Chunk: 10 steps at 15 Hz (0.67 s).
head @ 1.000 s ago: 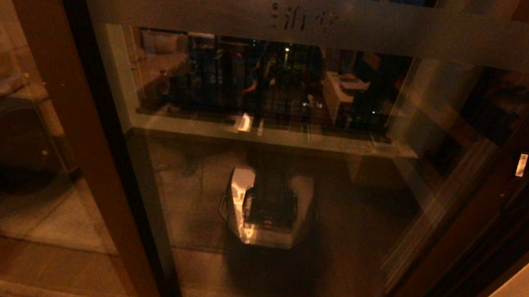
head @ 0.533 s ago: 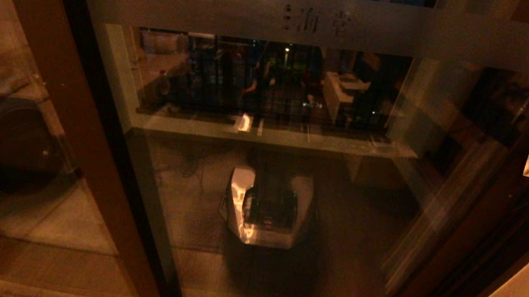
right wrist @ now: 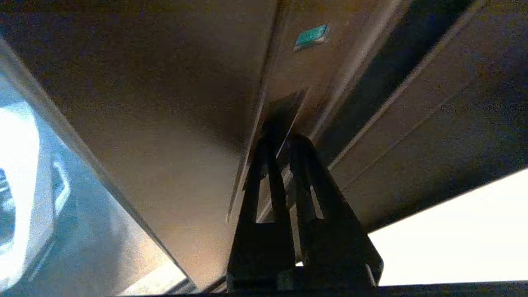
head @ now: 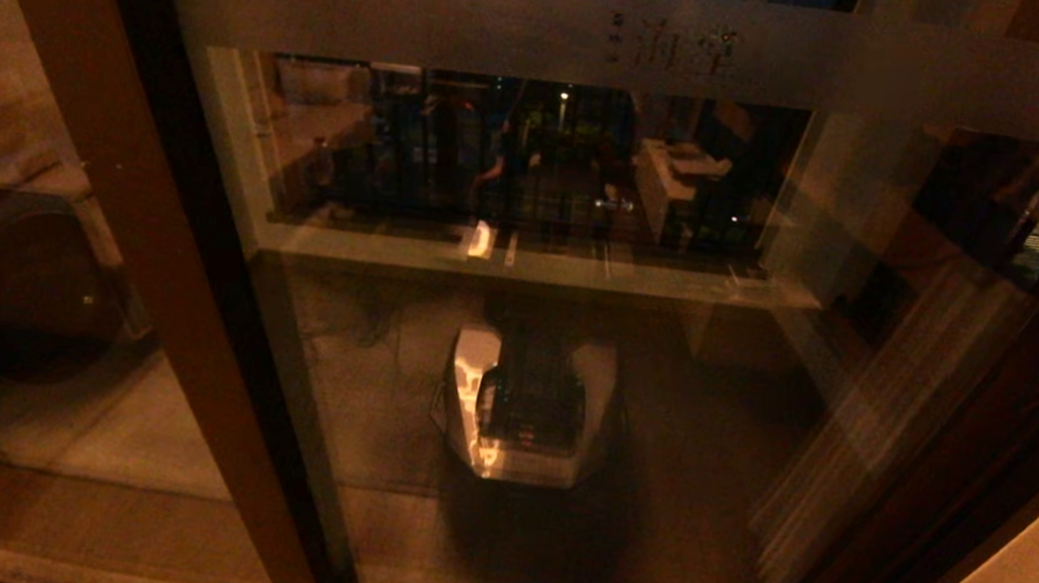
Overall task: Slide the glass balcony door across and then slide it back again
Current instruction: Close the slid door
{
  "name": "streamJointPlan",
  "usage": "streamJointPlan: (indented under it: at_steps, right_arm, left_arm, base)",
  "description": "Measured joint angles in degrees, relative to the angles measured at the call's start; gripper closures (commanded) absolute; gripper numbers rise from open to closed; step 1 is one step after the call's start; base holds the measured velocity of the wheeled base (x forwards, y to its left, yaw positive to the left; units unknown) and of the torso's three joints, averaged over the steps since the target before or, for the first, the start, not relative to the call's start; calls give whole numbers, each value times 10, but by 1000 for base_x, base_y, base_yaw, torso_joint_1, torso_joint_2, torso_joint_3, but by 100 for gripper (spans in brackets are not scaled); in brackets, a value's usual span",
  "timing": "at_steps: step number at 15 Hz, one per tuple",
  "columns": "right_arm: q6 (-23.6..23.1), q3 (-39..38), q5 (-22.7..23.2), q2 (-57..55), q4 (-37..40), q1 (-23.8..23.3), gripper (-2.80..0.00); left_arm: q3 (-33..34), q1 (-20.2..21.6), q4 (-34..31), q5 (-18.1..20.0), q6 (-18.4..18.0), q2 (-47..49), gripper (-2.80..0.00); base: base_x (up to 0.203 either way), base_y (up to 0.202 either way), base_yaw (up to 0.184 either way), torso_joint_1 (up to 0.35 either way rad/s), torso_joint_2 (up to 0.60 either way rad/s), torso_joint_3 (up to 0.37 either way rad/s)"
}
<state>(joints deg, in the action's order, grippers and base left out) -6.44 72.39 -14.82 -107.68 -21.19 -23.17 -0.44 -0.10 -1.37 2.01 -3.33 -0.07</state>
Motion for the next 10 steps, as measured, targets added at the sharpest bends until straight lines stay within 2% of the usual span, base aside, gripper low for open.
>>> streamJointPlan:
  at_steps: [3, 6, 10]
  right_arm:
    - [1, -6, 7, 7, -6, -4, 0]
    - [0, -40, 32, 35, -3, 0, 0]
    - [1, -79, 37, 79, 0, -3, 0]
  left_arm:
    - [0, 0, 0, 0, 0, 0, 0]
    - [0, 0, 0, 0, 0, 0, 0]
    - [0, 0, 0, 0, 0, 0, 0]
  base:
    - [0, 0, 0, 0, 0, 0]
    - [0, 0, 0, 0, 0, 0]
    - [0, 0, 0, 0, 0, 0]
